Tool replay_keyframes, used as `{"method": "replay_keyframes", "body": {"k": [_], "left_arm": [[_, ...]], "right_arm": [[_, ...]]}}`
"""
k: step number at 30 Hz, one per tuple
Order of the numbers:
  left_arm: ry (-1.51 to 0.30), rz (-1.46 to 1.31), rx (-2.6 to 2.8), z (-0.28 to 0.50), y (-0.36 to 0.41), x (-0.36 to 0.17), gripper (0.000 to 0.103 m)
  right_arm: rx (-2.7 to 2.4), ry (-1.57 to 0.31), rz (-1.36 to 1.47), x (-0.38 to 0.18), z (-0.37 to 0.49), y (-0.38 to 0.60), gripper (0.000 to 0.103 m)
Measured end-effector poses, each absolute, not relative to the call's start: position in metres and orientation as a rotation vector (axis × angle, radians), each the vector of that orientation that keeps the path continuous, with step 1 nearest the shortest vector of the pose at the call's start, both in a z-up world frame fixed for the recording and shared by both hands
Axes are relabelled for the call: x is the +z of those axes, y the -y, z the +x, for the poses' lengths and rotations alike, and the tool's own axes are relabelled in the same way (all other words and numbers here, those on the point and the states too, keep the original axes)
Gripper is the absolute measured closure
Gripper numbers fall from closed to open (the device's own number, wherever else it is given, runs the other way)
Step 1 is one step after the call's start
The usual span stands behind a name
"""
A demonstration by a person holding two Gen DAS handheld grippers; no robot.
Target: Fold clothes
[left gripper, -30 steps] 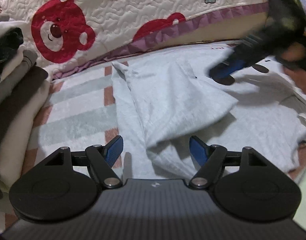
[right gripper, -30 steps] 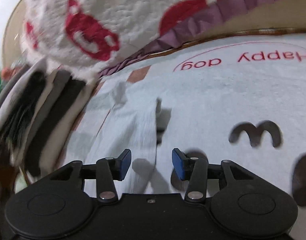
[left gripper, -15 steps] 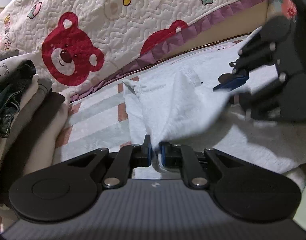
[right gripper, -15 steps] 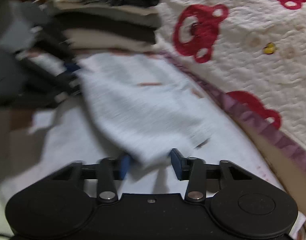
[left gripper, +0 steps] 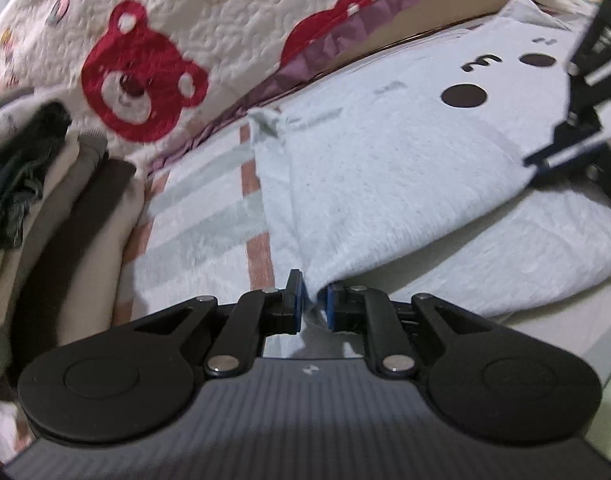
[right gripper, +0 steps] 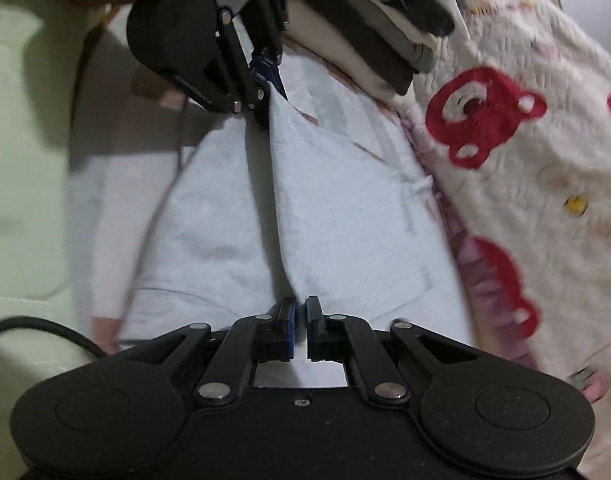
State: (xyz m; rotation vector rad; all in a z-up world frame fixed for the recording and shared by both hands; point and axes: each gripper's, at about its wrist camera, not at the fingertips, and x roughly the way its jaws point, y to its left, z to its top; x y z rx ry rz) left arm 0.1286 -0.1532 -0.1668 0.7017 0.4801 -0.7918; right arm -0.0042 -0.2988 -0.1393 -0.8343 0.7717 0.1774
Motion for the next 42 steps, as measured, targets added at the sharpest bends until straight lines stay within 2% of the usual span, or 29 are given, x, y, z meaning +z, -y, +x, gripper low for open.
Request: {"method": "replay_keyframes", "body": {"k": [8, 10, 12, 15, 17, 21, 23, 28, 31, 34, 37, 42], "left_arm": [[-0.551, 0.681, -0.782, 0.126, 0.142, -0.162, 0.086], [-0.560, 0.675, -0.781, 0.123, 0.139, -0.157, 0.081], [-0.568, 0.670, -0.780, 0.119, 0.135, -0.151, 0.080], [-0.593, 0.636, -0.763, 0.111, 0.130, -0.142, 0.074], [-0.607, 0.585, -0.767, 0.106, 0.127, -0.136, 0.063], [-0.616, 0.484, -0.803, 0.095, 0.127, -0.123, 0.061], [-0.597, 0.461, -0.859, 0.087, 0.139, -0.116, 0.060], [-0.571, 0.455, -1.047, 0.070, 0.195, -0.101, 0.057], [-0.595, 0.469, -1.192, 0.058, 0.244, -0.092, 0.057], [-0.625, 0.469, -1.362, 0.046, 0.299, -0.082, 0.055], [-0.675, 0.506, -1.479, 0.033, 0.366, -0.075, 0.053], [-0.930, 0.530, -1.588, 0.014, 0.474, -0.087, 0.056]], "right_arm": [[0.191, -0.844, -0.402, -0.113, -0.017, 0.341, 0.097], [0.189, -0.849, -0.242, -0.108, -0.026, 0.358, 0.091], [0.166, -0.848, -0.105, -0.105, -0.037, 0.375, 0.079], [0.075, -0.856, 0.059, -0.101, -0.061, 0.400, 0.077], [-0.003, -0.826, 0.128, -0.093, -0.081, 0.421, 0.074], [-0.177, -0.761, 0.103, -0.077, -0.122, 0.455, 0.059], [-0.255, -0.755, 0.045, -0.073, -0.139, 0.471, 0.058], [-0.424, -0.753, 0.081, -0.070, -0.177, 0.523, 0.055], [-0.496, -0.732, 0.220, -0.075, -0.204, 0.552, 0.054], [-0.545, -0.717, 0.368, -0.092, -0.229, 0.570, 0.048], [-0.581, -0.677, 0.581, -0.113, -0.250, 0.580, 0.047], [-0.540, -0.559, 0.864, -0.143, -0.264, 0.587, 0.047]]}}
